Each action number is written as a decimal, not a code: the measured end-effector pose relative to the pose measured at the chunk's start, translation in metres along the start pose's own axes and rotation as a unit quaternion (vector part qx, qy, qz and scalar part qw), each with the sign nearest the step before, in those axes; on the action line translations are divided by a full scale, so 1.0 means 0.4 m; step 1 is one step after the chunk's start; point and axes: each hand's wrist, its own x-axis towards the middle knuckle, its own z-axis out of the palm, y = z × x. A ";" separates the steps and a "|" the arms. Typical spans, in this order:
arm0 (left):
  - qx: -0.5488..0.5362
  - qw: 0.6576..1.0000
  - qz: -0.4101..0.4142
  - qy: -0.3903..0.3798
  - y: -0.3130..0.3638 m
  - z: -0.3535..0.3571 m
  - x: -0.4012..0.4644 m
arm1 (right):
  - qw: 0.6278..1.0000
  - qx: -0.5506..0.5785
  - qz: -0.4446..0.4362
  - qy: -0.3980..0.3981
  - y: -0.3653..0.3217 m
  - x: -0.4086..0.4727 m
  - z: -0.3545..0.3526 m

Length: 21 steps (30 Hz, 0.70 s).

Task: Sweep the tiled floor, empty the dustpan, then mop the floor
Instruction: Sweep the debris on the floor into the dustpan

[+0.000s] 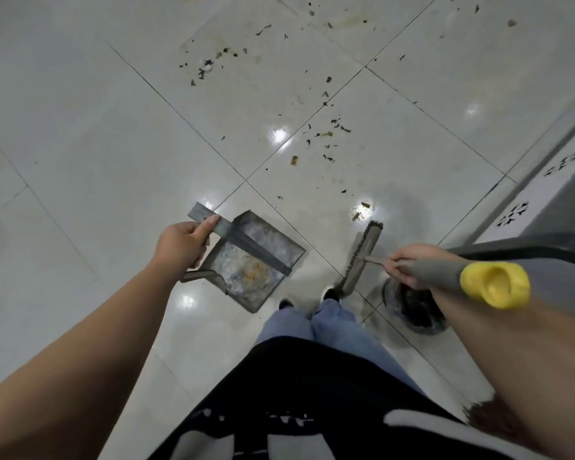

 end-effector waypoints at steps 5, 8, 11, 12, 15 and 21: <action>0.042 0.998 0.019 -0.034 0.071 0.002 0.139 | 0.996 0.075 0.037 0.027 -0.099 0.023 -0.004; 0.052 0.997 0.017 -0.056 0.117 0.005 0.217 | 0.991 0.112 0.053 0.058 -0.128 0.009 -0.008; 0.088 0.994 0.021 -0.068 0.175 0.012 0.276 | 0.991 0.099 0.049 0.070 -0.159 -0.001 0.000; 0.083 0.993 0.021 -0.077 0.190 0.017 0.294 | 0.992 0.093 0.042 0.074 -0.172 -0.001 0.007; 0.072 0.992 0.018 -0.103 0.234 0.037 0.324 | 0.988 0.124 0.042 0.081 -0.203 0.005 0.023; 0.085 0.989 0.026 -0.118 0.271 0.069 0.346 | 0.990 0.085 0.062 0.094 -0.275 0.037 0.003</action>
